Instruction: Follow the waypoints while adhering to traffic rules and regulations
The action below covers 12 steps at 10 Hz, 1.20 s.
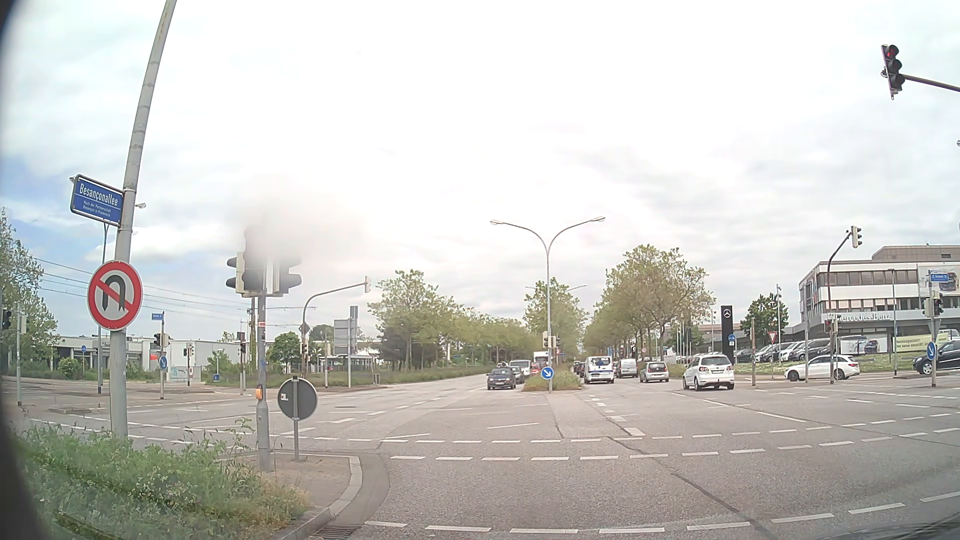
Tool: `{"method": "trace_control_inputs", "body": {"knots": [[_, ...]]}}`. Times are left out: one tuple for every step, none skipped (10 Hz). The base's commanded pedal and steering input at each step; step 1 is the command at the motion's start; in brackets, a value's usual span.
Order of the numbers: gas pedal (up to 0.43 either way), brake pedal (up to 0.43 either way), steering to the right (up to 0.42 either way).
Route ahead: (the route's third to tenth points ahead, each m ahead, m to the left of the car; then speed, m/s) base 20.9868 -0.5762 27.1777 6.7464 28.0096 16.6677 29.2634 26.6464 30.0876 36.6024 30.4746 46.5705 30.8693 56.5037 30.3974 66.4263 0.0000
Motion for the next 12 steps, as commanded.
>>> {"method": "trace_control_inputs", "body": {"knots": [[0.0,0.244,0.002],[0.0,0.244,0.001],[0.0,0.244,0.001],[0.0,0.244,0.001],[0.0,0.244,0.001],[0.0,0.244,0.001],[0.0,0.244,0.001],[0.0,0.244,0.001],[0.0,0.244,0.001],[0.0,0.244,0.001],[0.0,0.244,0.001],[0.0,0.244,0.002]]}}
